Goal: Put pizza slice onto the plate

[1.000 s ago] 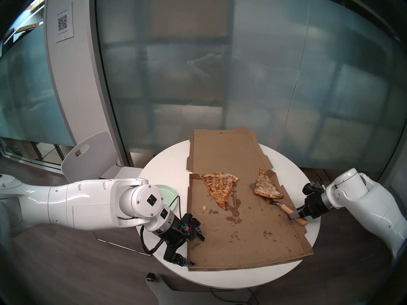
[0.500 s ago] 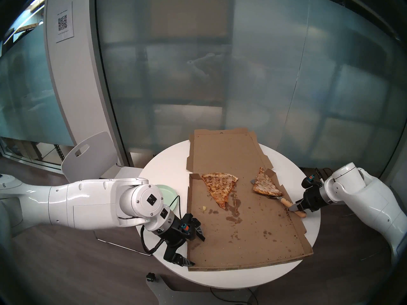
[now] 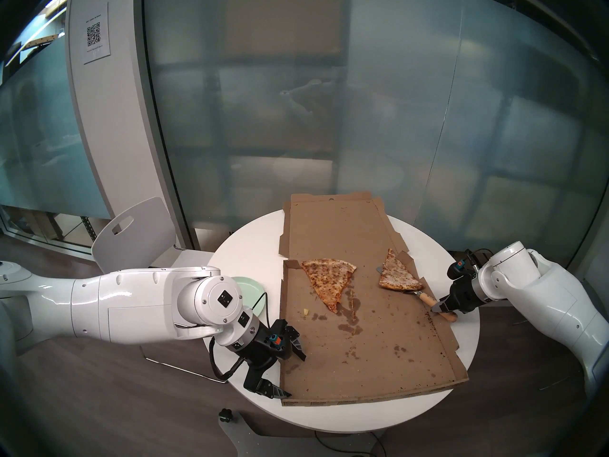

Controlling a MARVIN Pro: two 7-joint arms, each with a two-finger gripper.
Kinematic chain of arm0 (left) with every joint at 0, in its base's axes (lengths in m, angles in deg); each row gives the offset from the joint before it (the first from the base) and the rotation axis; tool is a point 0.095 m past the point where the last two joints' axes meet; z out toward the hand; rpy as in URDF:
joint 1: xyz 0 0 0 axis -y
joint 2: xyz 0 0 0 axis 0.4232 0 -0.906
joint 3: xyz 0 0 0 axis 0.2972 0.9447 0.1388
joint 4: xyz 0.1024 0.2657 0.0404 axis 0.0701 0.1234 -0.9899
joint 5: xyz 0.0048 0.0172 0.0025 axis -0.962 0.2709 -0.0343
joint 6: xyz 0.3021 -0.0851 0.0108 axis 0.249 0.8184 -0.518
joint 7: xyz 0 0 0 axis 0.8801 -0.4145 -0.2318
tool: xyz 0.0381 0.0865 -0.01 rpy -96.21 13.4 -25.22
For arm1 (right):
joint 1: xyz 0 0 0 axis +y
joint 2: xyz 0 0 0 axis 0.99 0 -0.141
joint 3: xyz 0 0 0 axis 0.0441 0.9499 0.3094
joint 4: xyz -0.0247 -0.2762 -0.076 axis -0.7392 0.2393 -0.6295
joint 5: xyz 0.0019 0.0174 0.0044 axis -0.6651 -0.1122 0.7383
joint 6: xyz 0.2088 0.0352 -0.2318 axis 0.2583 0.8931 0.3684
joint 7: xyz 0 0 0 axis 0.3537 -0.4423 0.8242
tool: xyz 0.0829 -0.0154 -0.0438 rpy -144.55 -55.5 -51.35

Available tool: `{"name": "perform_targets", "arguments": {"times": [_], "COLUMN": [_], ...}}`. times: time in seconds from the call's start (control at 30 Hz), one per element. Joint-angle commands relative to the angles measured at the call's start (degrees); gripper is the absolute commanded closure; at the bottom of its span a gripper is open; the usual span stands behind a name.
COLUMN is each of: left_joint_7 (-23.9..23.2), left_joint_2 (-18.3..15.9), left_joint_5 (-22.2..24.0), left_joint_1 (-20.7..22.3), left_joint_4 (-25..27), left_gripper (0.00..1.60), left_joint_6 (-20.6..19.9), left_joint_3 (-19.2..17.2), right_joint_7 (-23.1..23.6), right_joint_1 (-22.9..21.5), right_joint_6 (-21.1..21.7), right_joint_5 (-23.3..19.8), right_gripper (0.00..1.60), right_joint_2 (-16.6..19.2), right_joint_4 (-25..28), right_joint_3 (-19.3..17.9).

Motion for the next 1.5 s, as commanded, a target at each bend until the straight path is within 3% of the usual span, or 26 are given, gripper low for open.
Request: {"name": "perform_targets", "arguments": {"times": [0.0,0.1,0.37,0.77,1.17,1.47], "left_joint_7": [0.04,-0.23,-0.72,-1.23,-1.12,-0.88], "left_joint_2": [0.02,0.12,0.16,-0.05,0.33,0.45], "left_joint_5": [-0.05,-0.04,-0.33,-0.96,-1.20,-1.18], "left_joint_1": [0.51,0.74,1.03,1.24,1.02,1.20], "left_joint_4": [0.05,0.18,0.12,-0.04,-0.08,0.10], "left_gripper": [0.00,0.00,0.00,0.00,0.00,0.00], "left_joint_6": [0.00,-0.12,-0.24,-0.42,-0.60,-1.02], "left_joint_3": [-0.43,-0.45,-0.34,-0.27,-0.52,-0.45], "right_joint_7": [-5.59,-7.12,-11.66,-12.10,-11.41,-11.08], "right_joint_1": [2.03,4.28,10.47,13.66,12.59,14.29], "right_joint_6": [-0.51,-3.08,-8.82,-15.24,-16.11,-16.88], "right_joint_5": [1.63,3.19,1.36,1.68,2.47,1.09], "right_gripper": [1.60,1.60,1.60,1.60,1.60,1.60], "right_joint_2": [1.69,3.25,3.71,3.92,3.67,3.95], "right_joint_4": [4.91,7.04,9.23,12.09,16.58,17.46], "right_joint_3": [-1.58,-1.21,-4.43,-4.59,-4.62,-5.88]}}
